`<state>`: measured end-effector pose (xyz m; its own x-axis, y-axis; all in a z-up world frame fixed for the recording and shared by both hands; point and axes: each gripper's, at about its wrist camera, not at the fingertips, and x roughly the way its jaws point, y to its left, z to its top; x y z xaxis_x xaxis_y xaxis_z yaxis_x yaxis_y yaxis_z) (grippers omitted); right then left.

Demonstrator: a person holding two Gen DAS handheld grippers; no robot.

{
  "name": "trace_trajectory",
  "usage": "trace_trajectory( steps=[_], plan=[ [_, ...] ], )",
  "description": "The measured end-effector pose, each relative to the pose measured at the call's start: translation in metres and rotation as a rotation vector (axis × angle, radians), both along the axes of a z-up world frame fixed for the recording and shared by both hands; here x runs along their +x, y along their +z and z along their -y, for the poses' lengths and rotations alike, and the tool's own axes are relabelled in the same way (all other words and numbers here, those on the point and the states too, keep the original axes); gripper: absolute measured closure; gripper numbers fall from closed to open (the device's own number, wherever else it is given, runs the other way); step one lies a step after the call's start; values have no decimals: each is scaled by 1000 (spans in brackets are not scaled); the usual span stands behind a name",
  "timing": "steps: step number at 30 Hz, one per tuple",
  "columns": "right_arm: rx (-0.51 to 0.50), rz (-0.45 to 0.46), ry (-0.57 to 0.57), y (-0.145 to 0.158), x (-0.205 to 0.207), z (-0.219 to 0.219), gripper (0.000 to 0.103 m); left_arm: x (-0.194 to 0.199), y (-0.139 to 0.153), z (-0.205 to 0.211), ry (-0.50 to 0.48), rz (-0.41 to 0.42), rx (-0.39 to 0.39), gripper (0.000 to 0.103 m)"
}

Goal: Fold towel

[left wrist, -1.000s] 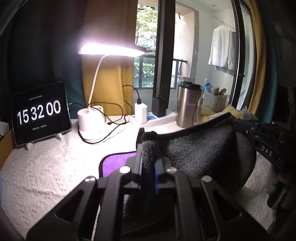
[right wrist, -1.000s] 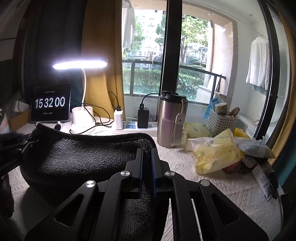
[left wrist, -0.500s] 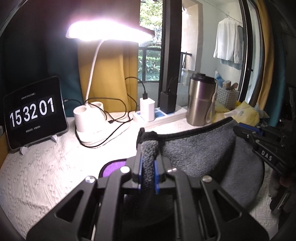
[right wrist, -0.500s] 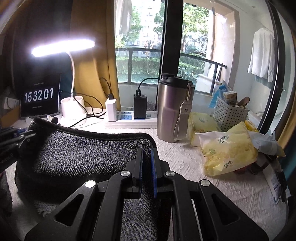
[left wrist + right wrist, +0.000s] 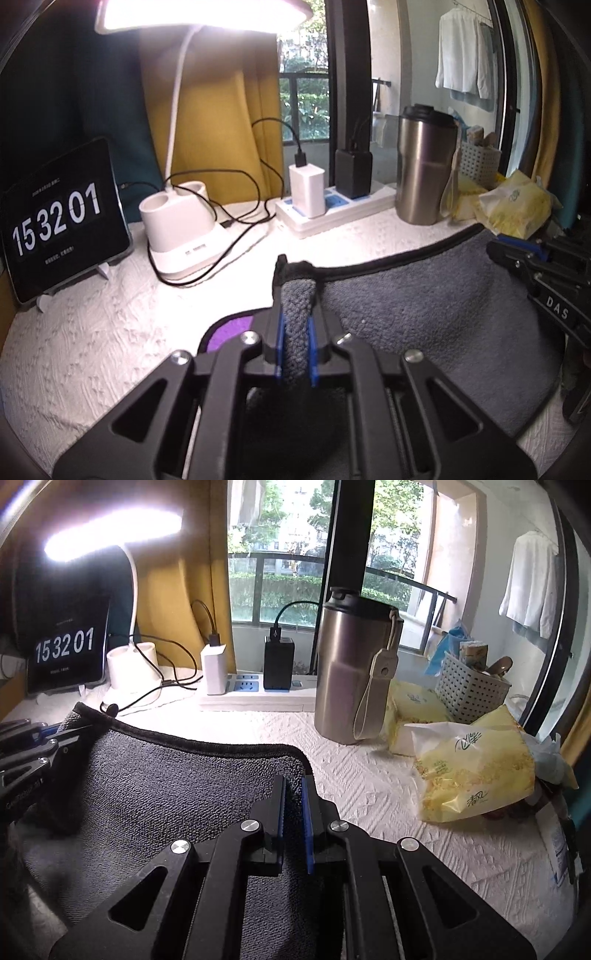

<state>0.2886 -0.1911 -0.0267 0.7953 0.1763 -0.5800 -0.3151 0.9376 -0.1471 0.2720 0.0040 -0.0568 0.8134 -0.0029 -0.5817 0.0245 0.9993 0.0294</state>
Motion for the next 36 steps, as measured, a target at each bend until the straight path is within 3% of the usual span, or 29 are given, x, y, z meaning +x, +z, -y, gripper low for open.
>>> trace_trajectory(
  steps=[7, 15, 16, 17, 19, 20, 24, 27, 32, 36],
  plan=[
    [-13, -63, -14, -15, 14, 0, 94, 19, -14, -9, 16, -112, -48, 87],
    [-35, -93, -28, -21, 18, -2, 94, 24, -19, -13, 47, -160, -60, 78],
    [-36, -98, -29, -22, 19, -2, 94, 25, -20, -14, 52, -162, -61, 69],
    [-37, -104, -31, -22, 20, -2, 94, 25, -20, -15, 60, -166, -63, 50],
    [-39, -123, -32, -24, 23, -3, 92, 24, -18, -19, 65, -169, -88, 30],
    [-40, -130, -32, -25, 23, -2, 88, 23, -17, -21, 68, -168, -97, 28],
    [-44, -132, -41, -25, 24, -3, 78, 21, -15, -23, 78, -164, -99, 25],
    [-48, -132, -44, -25, 24, -4, 64, 19, -14, -25, 92, -167, -101, 22],
    [-40, -127, -40, -22, 22, -3, 57, 12, -6, -27, 89, -150, -114, 12],
    [-35, -114, -38, -17, 18, -2, 55, 4, 3, -25, 84, -128, -118, 12]
  ],
)
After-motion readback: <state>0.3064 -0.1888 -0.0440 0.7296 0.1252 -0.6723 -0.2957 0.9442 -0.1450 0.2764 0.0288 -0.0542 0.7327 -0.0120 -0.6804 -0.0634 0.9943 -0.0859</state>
